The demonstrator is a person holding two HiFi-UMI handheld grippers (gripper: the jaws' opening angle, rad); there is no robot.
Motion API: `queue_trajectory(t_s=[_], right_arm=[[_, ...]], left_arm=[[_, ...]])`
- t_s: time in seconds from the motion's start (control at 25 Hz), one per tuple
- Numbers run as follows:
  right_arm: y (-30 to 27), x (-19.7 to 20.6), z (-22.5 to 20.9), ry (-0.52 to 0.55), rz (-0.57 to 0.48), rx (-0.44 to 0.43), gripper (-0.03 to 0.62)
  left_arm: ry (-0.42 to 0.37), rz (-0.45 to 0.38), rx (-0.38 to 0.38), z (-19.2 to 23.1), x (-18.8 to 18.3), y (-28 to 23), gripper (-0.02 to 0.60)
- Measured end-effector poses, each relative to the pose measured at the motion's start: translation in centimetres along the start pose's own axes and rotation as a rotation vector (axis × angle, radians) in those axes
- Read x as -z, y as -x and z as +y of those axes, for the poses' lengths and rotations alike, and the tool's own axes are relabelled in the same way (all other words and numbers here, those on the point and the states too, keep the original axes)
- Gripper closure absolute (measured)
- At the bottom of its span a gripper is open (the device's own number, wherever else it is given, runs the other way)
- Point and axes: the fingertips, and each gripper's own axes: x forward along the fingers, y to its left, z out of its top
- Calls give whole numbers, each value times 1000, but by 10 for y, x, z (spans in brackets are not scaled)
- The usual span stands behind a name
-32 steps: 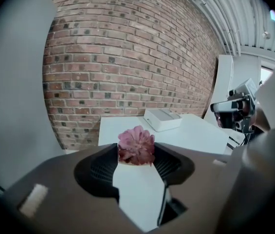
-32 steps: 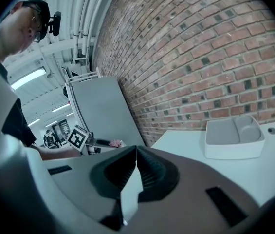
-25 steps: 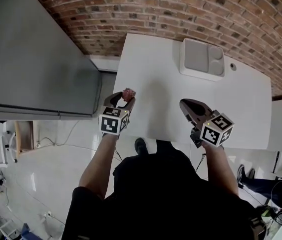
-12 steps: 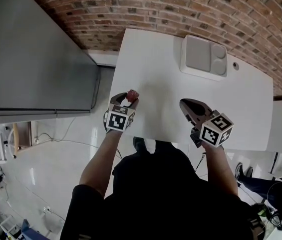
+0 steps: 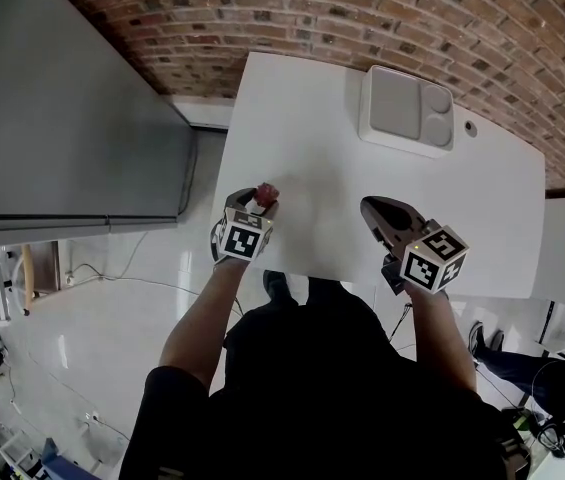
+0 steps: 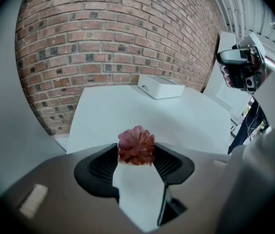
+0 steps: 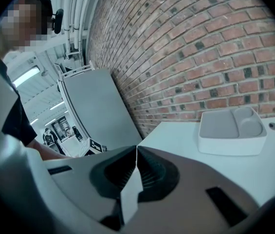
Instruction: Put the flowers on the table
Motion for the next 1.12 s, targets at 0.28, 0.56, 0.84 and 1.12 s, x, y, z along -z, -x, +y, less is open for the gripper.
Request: queue_trajectory(t_s=[0.28, 0.56, 0.84, 1.12], right_arm=[[5, 5, 0, -5, 1, 12, 582], [4, 5, 6, -2, -3, 7, 582], [6, 9, 11, -5, -5, 10, 582], [6, 5, 29, 13, -34, -1, 582]], left_arm=[[-10, -19, 13, -3, 0, -9, 350], [-40, 1, 27, -8, 3, -6, 341], [-66, -68, -4, -3, -11, 9, 313], [-73, -140, -8, -4, -30, 43, 313]])
